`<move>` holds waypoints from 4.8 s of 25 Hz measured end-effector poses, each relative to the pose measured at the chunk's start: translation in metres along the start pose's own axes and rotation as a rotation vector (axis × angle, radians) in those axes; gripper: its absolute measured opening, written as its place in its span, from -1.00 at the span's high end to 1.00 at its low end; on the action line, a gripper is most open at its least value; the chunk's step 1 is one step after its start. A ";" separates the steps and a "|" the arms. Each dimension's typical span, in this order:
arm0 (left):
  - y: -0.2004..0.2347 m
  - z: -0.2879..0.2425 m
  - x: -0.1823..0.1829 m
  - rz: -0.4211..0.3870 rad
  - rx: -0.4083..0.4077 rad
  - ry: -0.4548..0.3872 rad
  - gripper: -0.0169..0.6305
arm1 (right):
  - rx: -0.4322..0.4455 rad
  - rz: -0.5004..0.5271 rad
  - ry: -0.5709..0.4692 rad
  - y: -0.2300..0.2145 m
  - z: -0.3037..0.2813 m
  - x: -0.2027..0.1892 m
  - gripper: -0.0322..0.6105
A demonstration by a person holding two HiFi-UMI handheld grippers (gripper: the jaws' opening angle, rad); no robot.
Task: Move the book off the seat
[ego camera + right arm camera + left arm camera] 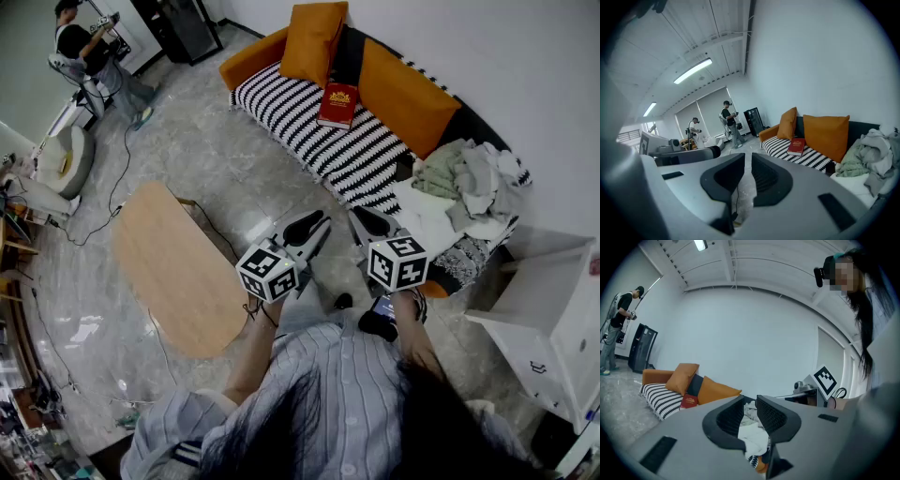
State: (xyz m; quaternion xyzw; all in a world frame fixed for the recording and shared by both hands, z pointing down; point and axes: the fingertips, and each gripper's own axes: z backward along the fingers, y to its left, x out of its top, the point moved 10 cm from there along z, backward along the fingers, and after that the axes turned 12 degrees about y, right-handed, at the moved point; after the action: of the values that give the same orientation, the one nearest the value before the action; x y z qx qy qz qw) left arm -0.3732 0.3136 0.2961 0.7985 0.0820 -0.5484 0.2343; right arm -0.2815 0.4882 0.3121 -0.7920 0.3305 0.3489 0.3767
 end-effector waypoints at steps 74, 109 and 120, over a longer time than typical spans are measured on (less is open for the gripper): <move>0.308 -0.079 0.100 0.100 -0.109 0.074 0.67 | -0.152 -0.127 0.066 -0.053 -0.238 0.152 0.72; 0.318 -0.258 0.153 0.134 0.080 0.150 0.67 | -0.030 -0.189 0.114 -0.278 -0.256 0.228 0.72; 0.342 -0.281 0.148 0.151 0.049 0.173 0.67 | -0.087 -0.235 0.115 -0.305 -0.264 0.227 0.72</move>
State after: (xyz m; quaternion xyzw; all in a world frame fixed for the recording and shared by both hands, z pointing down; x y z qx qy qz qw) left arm 0.0522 0.1253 0.3388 0.8522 0.0281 -0.4602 0.2475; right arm 0.1612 0.3625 0.3663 -0.8594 0.2411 0.2704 0.3608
